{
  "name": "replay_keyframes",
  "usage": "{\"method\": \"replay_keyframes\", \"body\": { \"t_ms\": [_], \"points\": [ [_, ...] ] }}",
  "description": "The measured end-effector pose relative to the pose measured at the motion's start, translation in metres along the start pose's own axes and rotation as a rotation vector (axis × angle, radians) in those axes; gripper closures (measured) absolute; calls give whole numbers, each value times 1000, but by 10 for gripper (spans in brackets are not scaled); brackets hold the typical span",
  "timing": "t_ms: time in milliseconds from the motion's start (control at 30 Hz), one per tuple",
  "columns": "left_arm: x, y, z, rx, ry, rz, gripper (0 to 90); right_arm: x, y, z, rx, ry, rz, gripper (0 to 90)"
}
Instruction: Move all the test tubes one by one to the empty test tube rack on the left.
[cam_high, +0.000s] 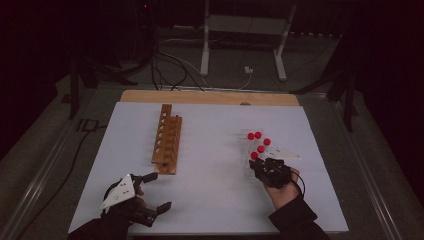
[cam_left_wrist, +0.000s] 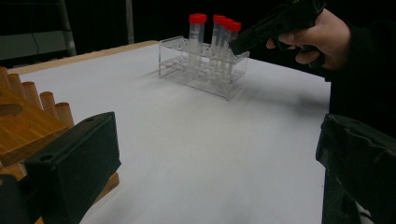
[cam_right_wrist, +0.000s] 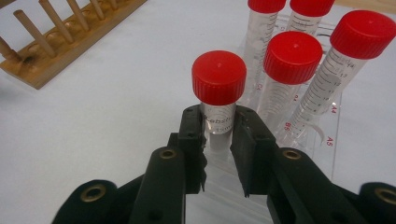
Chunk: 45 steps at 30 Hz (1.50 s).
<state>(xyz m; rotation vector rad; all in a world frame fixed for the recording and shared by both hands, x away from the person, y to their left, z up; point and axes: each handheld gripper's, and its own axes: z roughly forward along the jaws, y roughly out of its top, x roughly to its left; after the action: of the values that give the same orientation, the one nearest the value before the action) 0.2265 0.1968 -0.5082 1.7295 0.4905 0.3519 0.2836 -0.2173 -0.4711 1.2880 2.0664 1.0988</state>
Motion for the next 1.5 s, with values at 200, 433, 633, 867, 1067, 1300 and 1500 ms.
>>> {"method": "replay_keyframes", "body": {
  "t_ms": [200, 433, 633, 867, 1067, 1300, 1500],
  "points": [
    [0, 0, 0, 6, 0, 4, 4, 2, -1, 0, -6, -15, -27, 748],
    [0, 0, 1, 12, -1, 5, 4, 1, -1, -1, -10, -7, -38, 750],
    [0, 0, 1, 12, 1, 1, 4, 1, 4, -8, -34, -7, -45, 751],
    [0, -1, 2, 16, 4, -1, 4, 2, 10, -18, -60, -7, -56, 751],
    [1, 0, 2, 20, 6, -1, 4, 3, 17, -29, -95, -7, -63, 751],
    [3, 2, 1, 19, 13, -12, 4, 8, 23, -40, -138, -10, -85, 751],
    [5, 7, 0, 7, 16, -25, 4, 16, 28, -48, -168, -2, -118, 751]
  ]
}}
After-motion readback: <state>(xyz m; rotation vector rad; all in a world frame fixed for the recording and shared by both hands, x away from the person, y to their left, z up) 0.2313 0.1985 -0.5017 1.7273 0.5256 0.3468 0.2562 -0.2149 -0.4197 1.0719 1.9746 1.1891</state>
